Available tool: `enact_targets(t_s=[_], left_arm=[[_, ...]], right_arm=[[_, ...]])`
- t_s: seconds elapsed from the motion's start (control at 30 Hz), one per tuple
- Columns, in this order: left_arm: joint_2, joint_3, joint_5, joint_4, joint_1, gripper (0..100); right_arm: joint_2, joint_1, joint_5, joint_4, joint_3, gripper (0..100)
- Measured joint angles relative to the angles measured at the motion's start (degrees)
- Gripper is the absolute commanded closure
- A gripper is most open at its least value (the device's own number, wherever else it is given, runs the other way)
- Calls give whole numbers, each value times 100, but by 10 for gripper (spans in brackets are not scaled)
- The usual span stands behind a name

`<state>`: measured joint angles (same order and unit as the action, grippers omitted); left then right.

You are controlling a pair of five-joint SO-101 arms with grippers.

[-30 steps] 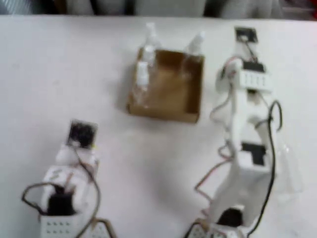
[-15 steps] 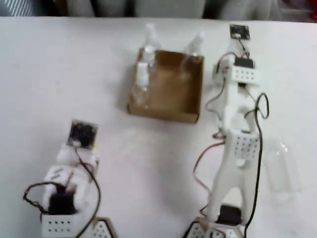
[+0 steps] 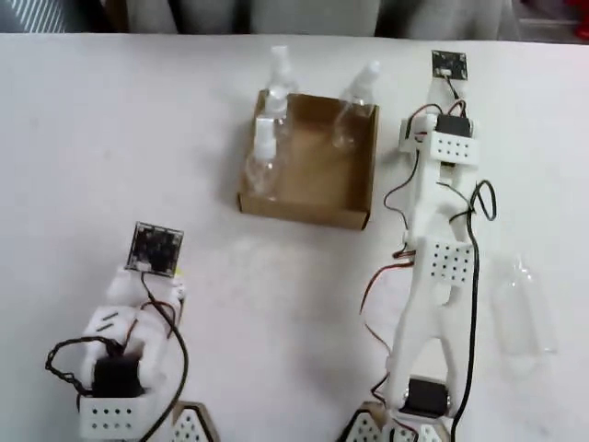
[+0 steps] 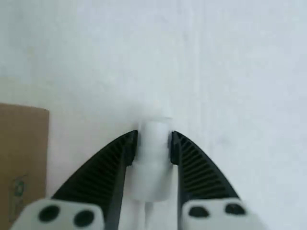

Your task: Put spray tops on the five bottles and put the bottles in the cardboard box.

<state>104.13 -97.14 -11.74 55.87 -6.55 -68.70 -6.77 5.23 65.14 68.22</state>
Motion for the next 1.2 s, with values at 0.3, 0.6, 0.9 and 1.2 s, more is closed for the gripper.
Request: enact_targets(t_s=[0.3,0.6,0.9,1.2], left_arm=[[0,0,0,0,0,972],[0,0,0,0,0,972],[0,0,0,0,0,972],[0,0,0,0,0,972]], right_arm=[[-9,-141,0,2321,1925,980],[1073,-651,0,3235,905,984],[3956,-862,9,3253,-3138,984],[6813,-519,237,3042,-6734,984]])
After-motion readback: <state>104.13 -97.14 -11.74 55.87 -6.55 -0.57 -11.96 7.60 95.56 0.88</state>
